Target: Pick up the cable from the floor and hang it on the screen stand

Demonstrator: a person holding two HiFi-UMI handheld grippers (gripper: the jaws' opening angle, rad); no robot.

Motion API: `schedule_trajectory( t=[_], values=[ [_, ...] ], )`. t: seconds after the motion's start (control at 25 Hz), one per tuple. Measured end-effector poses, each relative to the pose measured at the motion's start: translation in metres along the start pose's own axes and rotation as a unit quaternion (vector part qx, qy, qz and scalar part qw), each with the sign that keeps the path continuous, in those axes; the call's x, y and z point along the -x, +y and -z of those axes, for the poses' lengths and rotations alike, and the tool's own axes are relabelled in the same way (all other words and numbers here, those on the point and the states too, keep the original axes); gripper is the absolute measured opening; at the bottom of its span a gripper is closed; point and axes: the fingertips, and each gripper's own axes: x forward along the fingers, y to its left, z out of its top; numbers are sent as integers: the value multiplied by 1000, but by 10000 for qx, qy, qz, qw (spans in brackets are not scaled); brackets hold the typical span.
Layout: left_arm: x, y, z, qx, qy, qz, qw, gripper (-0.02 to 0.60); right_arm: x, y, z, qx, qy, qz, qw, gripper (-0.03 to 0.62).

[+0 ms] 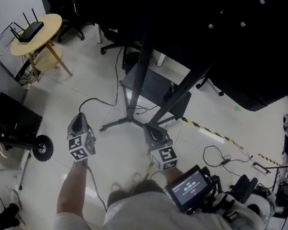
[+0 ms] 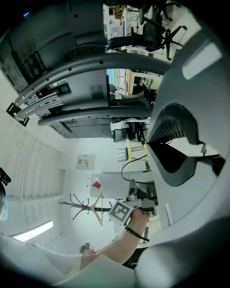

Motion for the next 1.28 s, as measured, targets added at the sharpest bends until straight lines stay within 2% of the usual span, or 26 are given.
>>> schedule_trajectory(
  t=[0.32,0.64,0.92,1.12,1.28],
  values=[
    [46,-56,-134,-95,-743,656,9950,6,21,16,-108,317,-762,-107,9965,15],
    [78,-90,-217,-347,-1382,1170,9829,6,34,28,-192,789,-1373,-193,9872,15],
    [105,-133,-254,-641,-1677,1633,9701,6,48,50,-237,1171,-1700,-520,9771,17],
    [109,-172,-275,-990,-1751,2133,9561,6,44,57,-264,1304,-1805,-707,9723,114],
    [115,-201,-285,-1016,-1845,2441,9466,6,47,47,-266,1391,-1664,-589,9744,147]
  ],
)
